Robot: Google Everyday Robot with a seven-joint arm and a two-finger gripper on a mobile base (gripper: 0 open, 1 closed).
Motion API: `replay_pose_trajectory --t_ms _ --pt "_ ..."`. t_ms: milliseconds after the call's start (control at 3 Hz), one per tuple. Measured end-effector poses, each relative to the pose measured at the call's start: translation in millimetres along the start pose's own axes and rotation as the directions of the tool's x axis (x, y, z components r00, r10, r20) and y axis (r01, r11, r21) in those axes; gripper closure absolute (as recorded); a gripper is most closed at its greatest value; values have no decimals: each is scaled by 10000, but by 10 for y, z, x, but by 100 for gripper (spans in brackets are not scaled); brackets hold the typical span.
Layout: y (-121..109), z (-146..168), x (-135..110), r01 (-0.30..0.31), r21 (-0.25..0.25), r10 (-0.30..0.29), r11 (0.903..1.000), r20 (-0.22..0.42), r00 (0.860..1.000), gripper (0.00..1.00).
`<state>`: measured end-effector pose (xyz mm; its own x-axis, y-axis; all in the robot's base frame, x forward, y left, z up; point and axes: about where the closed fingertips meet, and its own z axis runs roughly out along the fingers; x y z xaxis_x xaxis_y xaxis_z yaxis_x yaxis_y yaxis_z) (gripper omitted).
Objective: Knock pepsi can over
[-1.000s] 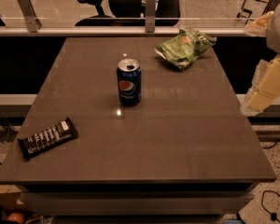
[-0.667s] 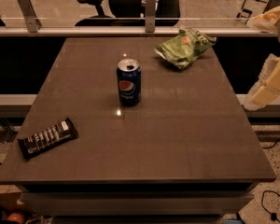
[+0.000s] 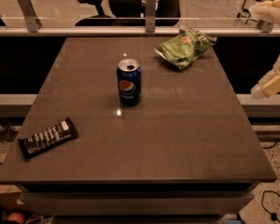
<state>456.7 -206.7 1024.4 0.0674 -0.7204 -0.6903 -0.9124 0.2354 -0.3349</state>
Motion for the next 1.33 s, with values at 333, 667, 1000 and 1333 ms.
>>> replay_pose_trajectory --t_ms 333,667,1000,1333 --pt "-13 32 -66 166 -186 -141 9997 1262 9919 0" --pt "-32 187 -83 249 -431 -150 9988 2163 9762 0" --pt "-15 402 -108 213 -545 -93 9983 2113 9774 0" --pt "83 657 -59 53 -792 82 9968 1695 9855 0"
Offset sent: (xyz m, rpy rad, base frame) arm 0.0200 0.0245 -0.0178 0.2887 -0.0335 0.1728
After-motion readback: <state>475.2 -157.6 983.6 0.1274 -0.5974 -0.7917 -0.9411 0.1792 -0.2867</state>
